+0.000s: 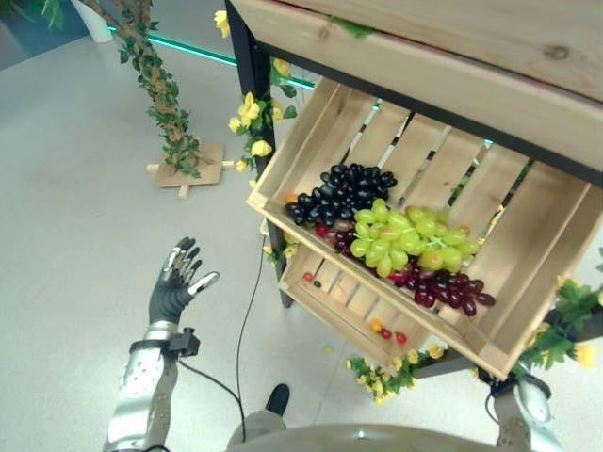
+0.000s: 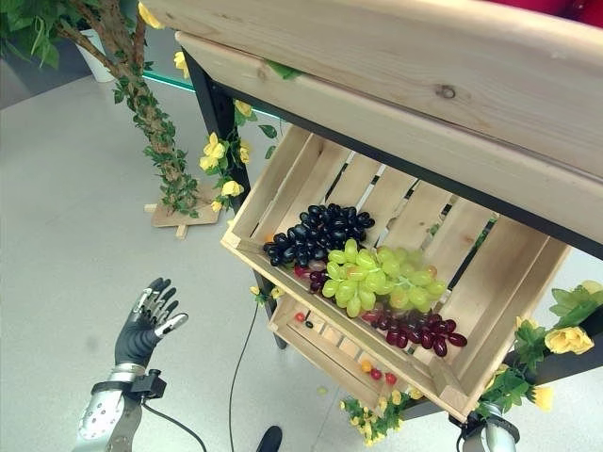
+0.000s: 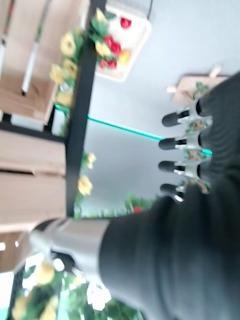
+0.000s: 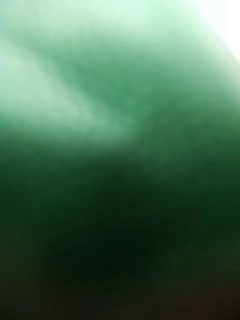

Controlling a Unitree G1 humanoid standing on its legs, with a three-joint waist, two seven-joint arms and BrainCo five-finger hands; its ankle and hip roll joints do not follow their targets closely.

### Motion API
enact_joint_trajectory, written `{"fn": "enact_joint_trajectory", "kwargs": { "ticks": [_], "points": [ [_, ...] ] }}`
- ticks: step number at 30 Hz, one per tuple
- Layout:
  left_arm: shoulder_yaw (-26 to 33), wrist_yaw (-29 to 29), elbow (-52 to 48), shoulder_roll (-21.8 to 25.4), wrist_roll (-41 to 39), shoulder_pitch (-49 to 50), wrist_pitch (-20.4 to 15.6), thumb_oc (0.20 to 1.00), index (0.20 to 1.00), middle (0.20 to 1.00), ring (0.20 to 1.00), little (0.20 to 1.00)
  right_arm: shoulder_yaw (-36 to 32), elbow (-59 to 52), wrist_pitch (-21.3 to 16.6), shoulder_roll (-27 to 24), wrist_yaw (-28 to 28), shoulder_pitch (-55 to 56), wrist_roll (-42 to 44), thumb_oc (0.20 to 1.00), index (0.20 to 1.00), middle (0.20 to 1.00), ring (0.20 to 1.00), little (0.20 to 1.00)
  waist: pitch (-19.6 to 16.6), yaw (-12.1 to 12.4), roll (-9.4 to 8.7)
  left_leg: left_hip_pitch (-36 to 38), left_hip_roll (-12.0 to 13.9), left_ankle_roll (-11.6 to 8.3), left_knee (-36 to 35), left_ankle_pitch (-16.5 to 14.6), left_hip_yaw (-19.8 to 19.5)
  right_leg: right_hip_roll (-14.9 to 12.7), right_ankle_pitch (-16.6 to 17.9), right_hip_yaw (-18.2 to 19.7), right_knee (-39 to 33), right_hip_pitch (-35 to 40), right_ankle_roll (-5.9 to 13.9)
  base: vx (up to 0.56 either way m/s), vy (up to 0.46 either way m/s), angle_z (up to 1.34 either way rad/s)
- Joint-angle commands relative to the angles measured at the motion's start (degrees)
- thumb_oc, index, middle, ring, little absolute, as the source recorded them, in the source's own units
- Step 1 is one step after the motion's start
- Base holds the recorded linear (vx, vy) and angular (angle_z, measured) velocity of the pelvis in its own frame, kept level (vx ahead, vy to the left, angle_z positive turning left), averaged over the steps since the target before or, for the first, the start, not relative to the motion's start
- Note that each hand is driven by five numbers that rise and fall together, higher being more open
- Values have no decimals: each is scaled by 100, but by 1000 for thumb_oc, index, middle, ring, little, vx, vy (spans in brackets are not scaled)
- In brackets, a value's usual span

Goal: Pick up the fruits from the basket on one side to the basket on the other side

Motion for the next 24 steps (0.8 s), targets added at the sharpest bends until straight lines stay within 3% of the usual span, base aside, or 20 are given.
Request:
{"fn": "enact_joint_trajectory", "kwargs": {
  "ticks": [1, 6, 13, 15, 19, 21, 24],
  "points": [
    [-80, 122, -44, 305, 278, -299, -249, 1000, 1000, 1000, 1000, 1000, 281, -545, -410, -32, -59, -763, -315, 1000, 1000, 1000, 1000, 1000, -188, 241, -230, 20, 124, -161, 137, -372, 274, -507, -337, 193, 420, -22, 385, 4, 36, -8],
    [-70, 398, 72, 384, 690, -350, -337, 1000, 1000, 1000, 1000, 1000, 259, -635, -532, -81, -431, -891, -901, 1000, 1000, 1000, 1000, 1000, -195, 12, -226, 29, 127, -43, 253, -490, 569, -550, -222, 569, 371, -157, 457, 2, 63, -23],
    [84, 627, 72, 489, 753, -351, -414, 1000, 1000, 1000, 1000, 1000, 586, -690, -419, -278, -376, -1142, -1099, 1000, 1000, 1000, 1000, 1000, 98, -168, -263, -12, -38, 232, 1212, -1147, 1369, -649, -59, 1939, 832, -748, 586, -72, 138, -95],
    [119, 648, 61, 514, 769, -325, -432, 1000, 1000, 1000, 1000, 1000, 638, -778, -387, -300, -343, -1188, -1166, 1000, 1000, 1000, 1000, 1000, 254, -220, -243, -27, -61, 323, 1222, -1157, 1569, -675, 144, 2258, 887, -1023, 696, -215, 218, -119],
    [342, 837, -80, 530, 866, -218, -507, 1000, 1000, 1000, 1000, 1000, 714, -789, -341, -226, -385, -1313, -1346, 1000, 1000, 1000, 1000, 1000, 363, -367, -271, -84, -6, 485, 957, -1072, 2244, -783, 978, 2774, 565, -1587, 1069, -224, 178, -135],
    [420, 901, -204, 618, 930, -217, -505, 1000, 1000, 1000, 1000, 1000, 726, -877, -313, -213, -357, -1230, -1402, 1000, 1000, 1000, 1000, 1000, 400, -340, -225, -213, 129, 563, 988, -962, 2492, -683, 678, 2834, 1004, -1598, 1012, -277, 102, -144],
    [401, 923, -233, 609, 1141, -209, -478, 1000, 1000, 1000, 1000, 1000, 690, -929, -306, -220, -290, -1024, -1485, 1000, 1000, 1000, 1000, 1000, 288, -225, -164, -338, 228, 617, 925, -821, 2752, -785, 164, 2369, 1578, -1178, 873, -206, 64, -55]
  ]
}}
